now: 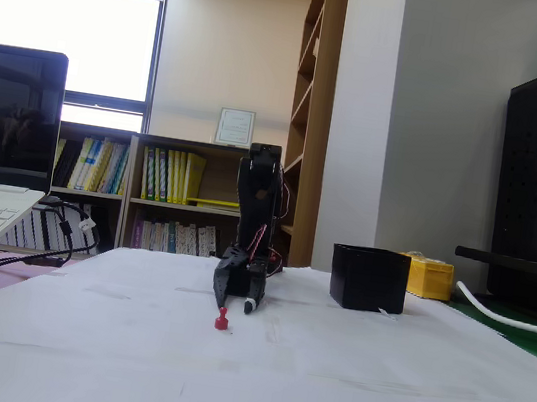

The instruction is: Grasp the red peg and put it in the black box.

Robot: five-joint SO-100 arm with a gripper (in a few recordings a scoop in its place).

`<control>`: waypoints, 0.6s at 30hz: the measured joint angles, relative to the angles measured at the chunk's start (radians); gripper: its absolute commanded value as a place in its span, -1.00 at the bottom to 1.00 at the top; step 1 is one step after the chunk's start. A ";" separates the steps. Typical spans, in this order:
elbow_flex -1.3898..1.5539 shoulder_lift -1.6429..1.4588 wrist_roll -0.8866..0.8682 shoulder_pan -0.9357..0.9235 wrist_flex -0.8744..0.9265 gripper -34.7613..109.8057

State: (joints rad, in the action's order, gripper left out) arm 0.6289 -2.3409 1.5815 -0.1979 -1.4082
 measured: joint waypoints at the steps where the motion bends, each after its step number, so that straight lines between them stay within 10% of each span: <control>1: 0.000 0.008 0.002 0.000 0.015 -0.27; 18: 0.135 0.028 0.005 -0.025 0.150 -0.22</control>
State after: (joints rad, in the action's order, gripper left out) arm 0.7639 -2.3132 1.5861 -0.2224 -1.2579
